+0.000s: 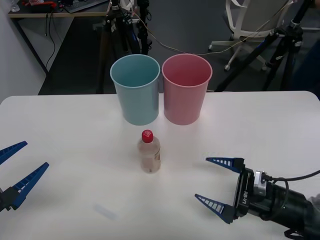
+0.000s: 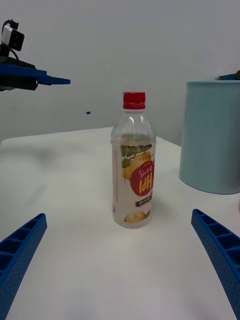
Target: Grasp the object on the table and drop it into the matching bin: aluminum can to the light blue bin, PET bottle to the pink bin.
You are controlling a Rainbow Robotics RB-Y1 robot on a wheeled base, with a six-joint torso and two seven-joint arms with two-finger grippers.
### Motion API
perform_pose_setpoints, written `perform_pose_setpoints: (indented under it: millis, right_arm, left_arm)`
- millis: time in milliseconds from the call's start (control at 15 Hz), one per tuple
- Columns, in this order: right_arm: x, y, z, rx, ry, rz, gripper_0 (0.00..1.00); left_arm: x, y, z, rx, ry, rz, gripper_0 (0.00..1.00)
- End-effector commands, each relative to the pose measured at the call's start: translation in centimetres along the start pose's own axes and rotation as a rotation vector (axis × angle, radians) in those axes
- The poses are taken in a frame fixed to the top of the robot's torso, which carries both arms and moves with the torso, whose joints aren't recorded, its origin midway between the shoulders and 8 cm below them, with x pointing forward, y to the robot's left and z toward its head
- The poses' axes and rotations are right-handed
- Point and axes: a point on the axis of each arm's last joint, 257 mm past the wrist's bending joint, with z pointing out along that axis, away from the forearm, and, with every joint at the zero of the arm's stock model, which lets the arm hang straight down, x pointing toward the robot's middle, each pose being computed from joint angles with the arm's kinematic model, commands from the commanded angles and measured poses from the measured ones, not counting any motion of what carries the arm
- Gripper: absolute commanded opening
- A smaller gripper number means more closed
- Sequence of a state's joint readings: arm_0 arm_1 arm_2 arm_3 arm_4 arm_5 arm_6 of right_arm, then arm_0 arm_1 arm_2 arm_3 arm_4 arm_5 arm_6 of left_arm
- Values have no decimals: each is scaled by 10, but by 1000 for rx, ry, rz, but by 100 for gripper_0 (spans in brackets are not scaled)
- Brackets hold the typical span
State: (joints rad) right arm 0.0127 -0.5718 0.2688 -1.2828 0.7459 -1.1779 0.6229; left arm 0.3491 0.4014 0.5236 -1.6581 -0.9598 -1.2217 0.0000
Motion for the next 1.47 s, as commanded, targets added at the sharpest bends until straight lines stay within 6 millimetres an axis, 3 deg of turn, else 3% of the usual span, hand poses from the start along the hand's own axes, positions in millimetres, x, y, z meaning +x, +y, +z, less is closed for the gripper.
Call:
perform_pose_setpoints:
  millis: [67,733,1467]
  right_arm:
    - [8,-2,23,-14,-10,6,100]
    - [28,-23,103,11,-23,26,100]
    - [29,-21,156,53,-13,21,100]
  left_arm:
    - [0,0,0,0,0,0,100]
    - [0,0,0,0,0,0,100]
    - [0,0,0,0,0,0,100]
